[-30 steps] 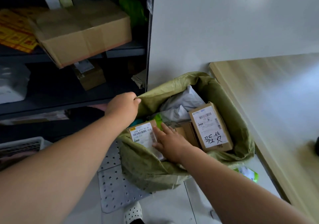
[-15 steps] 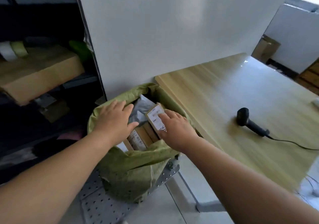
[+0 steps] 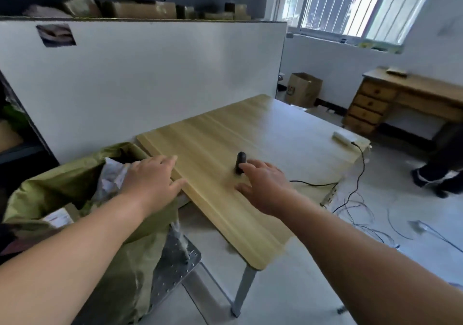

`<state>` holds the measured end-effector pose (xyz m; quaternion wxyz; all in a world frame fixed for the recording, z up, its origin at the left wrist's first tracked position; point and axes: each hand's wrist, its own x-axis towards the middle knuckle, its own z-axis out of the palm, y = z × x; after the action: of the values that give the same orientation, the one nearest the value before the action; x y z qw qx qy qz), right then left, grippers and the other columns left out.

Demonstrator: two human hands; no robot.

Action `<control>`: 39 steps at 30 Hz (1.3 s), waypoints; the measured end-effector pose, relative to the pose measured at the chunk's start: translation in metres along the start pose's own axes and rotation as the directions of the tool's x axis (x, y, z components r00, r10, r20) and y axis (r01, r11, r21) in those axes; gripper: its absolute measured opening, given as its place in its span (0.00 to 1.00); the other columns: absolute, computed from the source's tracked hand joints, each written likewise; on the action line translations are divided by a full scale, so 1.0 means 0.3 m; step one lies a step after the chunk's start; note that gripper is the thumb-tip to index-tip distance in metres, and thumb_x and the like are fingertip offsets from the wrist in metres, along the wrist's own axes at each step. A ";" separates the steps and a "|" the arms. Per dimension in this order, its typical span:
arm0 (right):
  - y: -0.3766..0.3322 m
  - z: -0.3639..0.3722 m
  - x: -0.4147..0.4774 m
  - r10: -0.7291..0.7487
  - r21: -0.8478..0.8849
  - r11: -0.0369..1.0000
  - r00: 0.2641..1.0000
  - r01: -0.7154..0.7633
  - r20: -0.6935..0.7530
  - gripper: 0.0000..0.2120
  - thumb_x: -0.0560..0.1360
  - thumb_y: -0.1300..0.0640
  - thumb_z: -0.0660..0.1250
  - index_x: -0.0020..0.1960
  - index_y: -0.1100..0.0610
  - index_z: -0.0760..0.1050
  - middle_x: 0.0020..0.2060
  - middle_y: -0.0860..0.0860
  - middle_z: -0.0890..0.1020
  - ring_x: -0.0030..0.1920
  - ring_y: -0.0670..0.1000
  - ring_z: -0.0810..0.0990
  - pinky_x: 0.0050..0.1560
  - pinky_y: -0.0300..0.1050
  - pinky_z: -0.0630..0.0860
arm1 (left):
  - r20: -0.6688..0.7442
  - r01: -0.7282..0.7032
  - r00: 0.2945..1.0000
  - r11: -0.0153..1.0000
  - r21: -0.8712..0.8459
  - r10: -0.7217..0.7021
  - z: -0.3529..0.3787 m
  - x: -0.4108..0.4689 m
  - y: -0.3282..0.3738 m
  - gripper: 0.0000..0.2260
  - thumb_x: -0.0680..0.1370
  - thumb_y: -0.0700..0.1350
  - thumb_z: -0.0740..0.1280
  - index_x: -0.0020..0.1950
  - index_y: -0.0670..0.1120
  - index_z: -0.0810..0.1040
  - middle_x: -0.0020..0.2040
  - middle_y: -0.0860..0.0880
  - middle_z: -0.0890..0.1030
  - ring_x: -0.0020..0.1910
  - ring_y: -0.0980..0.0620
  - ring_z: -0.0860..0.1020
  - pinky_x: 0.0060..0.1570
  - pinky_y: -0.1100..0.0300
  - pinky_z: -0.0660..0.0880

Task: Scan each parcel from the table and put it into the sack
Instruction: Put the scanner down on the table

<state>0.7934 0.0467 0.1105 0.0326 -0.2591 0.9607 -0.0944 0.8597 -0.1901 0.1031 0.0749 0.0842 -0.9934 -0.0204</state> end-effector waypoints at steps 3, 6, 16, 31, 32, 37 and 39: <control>0.209 -0.061 -0.115 0.066 0.007 0.998 0.997 -0.066 -0.027 0.25 0.80 0.43 0.61 0.74 0.50 0.66 0.73 0.51 0.69 0.72 0.57 0.67 0.69 0.50 0.62 | 0.010 -0.050 0.999 0.998 -0.026 0.050 0.002 0.007 0.222 0.31 0.78 0.64 0.56 0.76 0.49 0.59 0.74 0.49 0.67 0.71 0.48 0.66 0.68 0.48 0.62; 0.387 -0.100 -0.209 0.131 0.022 0.991 0.990 -0.130 -0.047 0.25 0.80 0.42 0.61 0.75 0.50 0.65 0.73 0.50 0.69 0.72 0.56 0.66 0.69 0.49 0.62 | 0.029 -0.095 0.995 0.994 -0.048 0.097 0.016 0.032 0.419 0.31 0.77 0.64 0.56 0.76 0.49 0.59 0.73 0.49 0.67 0.70 0.49 0.67 0.68 0.48 0.62; 0.742 -0.084 -0.264 0.239 0.098 0.967 0.971 -0.237 -0.012 0.26 0.80 0.44 0.62 0.75 0.52 0.66 0.73 0.50 0.70 0.70 0.54 0.70 0.66 0.46 0.66 | 0.049 -0.178 0.982 0.981 -0.083 0.182 0.130 0.153 0.761 0.29 0.78 0.62 0.58 0.75 0.49 0.61 0.71 0.50 0.69 0.68 0.50 0.68 0.65 0.53 0.64; 0.955 0.140 0.415 0.070 0.057 0.995 0.961 -0.088 0.267 0.24 0.80 0.43 0.61 0.73 0.51 0.66 0.68 0.51 0.72 0.66 0.55 0.73 0.58 0.49 0.71 | 0.187 0.047 0.982 0.991 -0.122 -0.024 0.496 0.613 0.756 0.29 0.77 0.63 0.58 0.75 0.51 0.60 0.71 0.53 0.67 0.68 0.51 0.68 0.65 0.56 0.63; 0.957 0.157 0.458 0.054 0.053 0.996 0.956 -0.072 0.290 0.24 0.80 0.42 0.61 0.73 0.51 0.66 0.68 0.51 0.72 0.65 0.56 0.73 0.58 0.50 0.72 | 0.200 0.067 0.979 0.990 -0.122 -0.042 0.506 0.637 0.750 0.29 0.78 0.63 0.58 0.75 0.51 0.60 0.70 0.53 0.67 0.67 0.51 0.68 0.64 0.56 0.64; 0.938 0.235 0.636 -0.043 0.069 0.997 0.922 0.018 0.385 0.24 0.80 0.43 0.61 0.72 0.52 0.67 0.67 0.53 0.72 0.65 0.57 0.73 0.59 0.52 0.74 | 0.260 0.167 0.955 0.983 -0.075 -0.142 0.538 0.700 0.699 0.29 0.78 0.62 0.58 0.75 0.51 0.60 0.71 0.53 0.67 0.68 0.51 0.67 0.63 0.56 0.64; 0.918 0.261 0.686 -0.069 0.082 0.996 0.916 0.040 0.396 0.23 0.80 0.44 0.62 0.71 0.53 0.68 0.66 0.54 0.73 0.64 0.57 0.73 0.59 0.52 0.73 | 0.263 0.193 0.949 0.980 -0.049 -0.173 0.537 0.704 0.684 0.29 0.78 0.62 0.58 0.75 0.51 0.60 0.71 0.52 0.67 0.69 0.51 0.66 0.64 0.55 0.64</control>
<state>0.4890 0.1637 -0.0237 0.2340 -0.2983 0.9223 -0.0750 0.5956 -0.0195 -0.0145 -0.0539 0.1697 -0.9812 -0.0749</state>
